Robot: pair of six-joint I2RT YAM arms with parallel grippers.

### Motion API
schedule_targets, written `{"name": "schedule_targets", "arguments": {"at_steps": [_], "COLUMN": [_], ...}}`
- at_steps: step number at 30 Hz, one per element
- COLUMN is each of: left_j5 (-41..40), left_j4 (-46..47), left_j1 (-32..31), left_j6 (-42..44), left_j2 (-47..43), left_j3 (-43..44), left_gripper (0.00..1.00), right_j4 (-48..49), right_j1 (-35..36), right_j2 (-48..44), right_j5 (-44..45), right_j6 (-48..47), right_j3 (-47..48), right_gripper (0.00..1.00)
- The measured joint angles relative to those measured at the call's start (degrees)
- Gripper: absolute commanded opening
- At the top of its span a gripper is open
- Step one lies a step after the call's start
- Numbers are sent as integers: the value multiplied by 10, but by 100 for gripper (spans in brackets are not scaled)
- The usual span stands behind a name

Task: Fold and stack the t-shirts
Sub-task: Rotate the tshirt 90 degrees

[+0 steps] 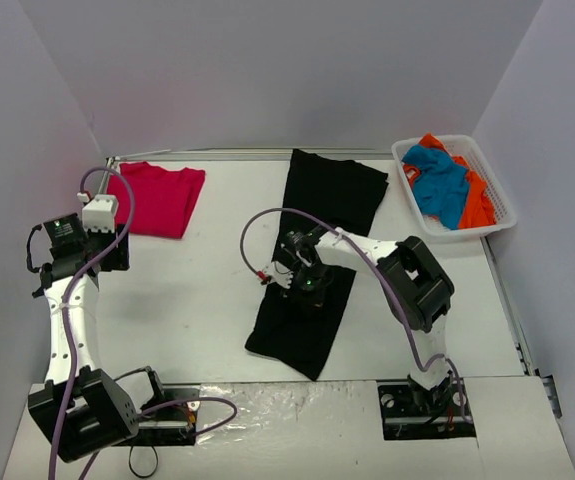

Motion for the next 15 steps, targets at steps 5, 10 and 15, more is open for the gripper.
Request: {"name": "schedule_targets", "arguments": {"at_steps": [5, 10, 15], "left_j5": [12, 22, 26], "left_j4": [-1, -1, -2], "left_j1": [0, 0, 0], "left_j6": [0, 0, 5], "left_j2": [7, 12, 14], "left_j3": [0, 0, 0], "left_gripper": [58, 58, 57], "right_j4": [-87, -167, -216], "right_j1": [-61, -69, -68], "right_j2": [2, 15, 22], "right_j5": [5, 38, 49], "right_j6": [-2, -26, -60], "right_j3": [-25, -39, 20], "right_gripper": [0, 0, 0]}}
